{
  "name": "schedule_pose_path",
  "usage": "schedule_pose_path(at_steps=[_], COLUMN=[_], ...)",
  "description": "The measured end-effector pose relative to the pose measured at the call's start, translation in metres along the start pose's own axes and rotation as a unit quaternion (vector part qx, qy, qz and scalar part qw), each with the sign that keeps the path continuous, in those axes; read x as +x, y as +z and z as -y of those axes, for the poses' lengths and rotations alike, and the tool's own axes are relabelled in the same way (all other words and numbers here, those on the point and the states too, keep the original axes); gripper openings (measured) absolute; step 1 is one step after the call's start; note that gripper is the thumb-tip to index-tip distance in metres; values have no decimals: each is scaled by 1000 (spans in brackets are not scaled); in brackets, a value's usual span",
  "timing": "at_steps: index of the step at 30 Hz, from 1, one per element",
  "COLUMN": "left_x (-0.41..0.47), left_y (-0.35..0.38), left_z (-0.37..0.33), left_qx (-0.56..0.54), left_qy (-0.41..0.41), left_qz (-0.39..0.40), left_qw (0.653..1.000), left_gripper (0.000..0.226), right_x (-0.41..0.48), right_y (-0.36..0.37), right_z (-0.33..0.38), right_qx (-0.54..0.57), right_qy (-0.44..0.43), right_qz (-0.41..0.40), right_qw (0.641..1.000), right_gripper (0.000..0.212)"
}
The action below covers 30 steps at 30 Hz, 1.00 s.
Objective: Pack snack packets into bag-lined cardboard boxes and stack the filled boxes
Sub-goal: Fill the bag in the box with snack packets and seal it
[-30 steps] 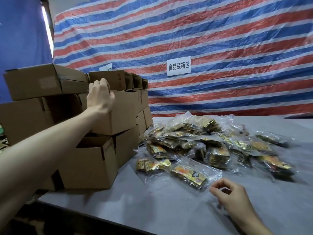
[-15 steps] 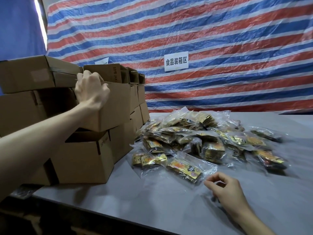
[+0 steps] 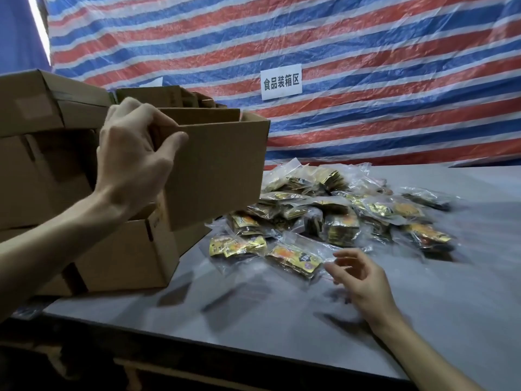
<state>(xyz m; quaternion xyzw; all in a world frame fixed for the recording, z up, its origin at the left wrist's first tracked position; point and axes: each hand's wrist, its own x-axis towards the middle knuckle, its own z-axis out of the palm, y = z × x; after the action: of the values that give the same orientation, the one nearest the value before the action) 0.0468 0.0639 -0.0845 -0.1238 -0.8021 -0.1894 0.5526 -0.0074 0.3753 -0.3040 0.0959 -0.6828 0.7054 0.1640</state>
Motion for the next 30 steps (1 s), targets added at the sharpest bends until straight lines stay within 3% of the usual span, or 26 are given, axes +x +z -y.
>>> schedule_pose_path(at_steps=[4, 11, 15, 22, 26, 28, 30], left_x=[-47, -112, -123, -135, -157, -171, -181], left_y=[10, 41, 61, 112, 147, 164, 180], left_z=[-23, -39, -41, -73, -96, -99, -95], left_qx=[-84, -239, -311, -362, -325, -307, -282], left_qy=[7, -19, -2, -32, -43, -59, -70], left_qz=[63, 171, 187, 193, 170, 178, 246], left_qw=[994, 956, 932, 912, 929, 933, 925], left_gripper=[14, 20, 23, 24, 57, 55, 40], right_x=[-2, -12, -19, -10, -18, -19, -18], right_y=[-2, -11, -38, -112, -134, -139, -139], right_z=[2, 10, 15, 27, 10, 4, 5], right_qx=[-5, 34, -19, -82, -33, 15, 30], right_qy=[-10, 26, 18, -11, 4, -16, -29], right_qz=[71, 121, 158, 92, 25, -44, -65], right_qw=[997, 992, 987, 992, 999, 999, 997], right_gripper=[91, 125, 111, 101, 79, 64, 63])
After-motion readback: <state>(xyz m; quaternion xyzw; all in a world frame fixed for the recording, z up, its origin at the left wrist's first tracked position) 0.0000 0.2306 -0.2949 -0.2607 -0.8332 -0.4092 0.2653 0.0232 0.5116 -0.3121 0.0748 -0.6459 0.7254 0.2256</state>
